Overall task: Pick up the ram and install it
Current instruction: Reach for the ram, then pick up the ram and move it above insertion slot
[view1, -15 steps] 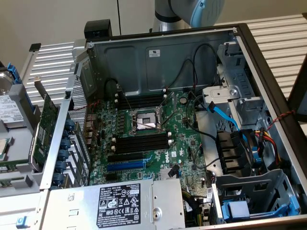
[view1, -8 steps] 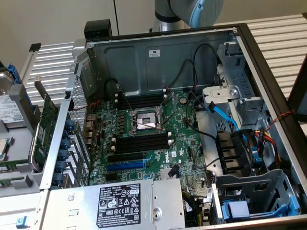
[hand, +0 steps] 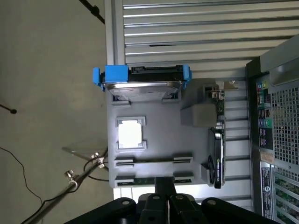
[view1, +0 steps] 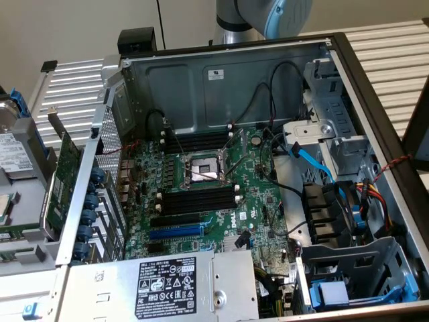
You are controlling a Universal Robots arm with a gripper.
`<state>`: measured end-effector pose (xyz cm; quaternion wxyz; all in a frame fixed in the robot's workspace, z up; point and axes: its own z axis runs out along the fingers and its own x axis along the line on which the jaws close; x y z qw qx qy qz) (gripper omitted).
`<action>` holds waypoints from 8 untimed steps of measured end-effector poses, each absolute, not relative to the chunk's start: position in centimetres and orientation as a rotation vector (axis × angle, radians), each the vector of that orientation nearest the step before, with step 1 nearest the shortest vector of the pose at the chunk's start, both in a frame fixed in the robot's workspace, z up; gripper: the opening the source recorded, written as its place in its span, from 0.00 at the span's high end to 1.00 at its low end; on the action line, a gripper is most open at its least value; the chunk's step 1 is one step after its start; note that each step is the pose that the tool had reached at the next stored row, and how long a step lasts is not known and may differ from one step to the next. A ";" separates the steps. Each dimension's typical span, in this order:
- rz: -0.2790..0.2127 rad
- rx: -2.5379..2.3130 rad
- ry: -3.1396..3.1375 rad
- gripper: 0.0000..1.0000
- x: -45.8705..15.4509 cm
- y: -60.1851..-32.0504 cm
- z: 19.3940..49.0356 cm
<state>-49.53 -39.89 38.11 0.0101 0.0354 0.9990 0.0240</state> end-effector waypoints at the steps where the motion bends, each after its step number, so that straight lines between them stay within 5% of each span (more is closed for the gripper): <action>1: 0.075 0.110 3.119 0.89 -49.5 -39.9 38.1; 8: 0.075 0.074 3.120 0.89 -49.6 -39.9 38.1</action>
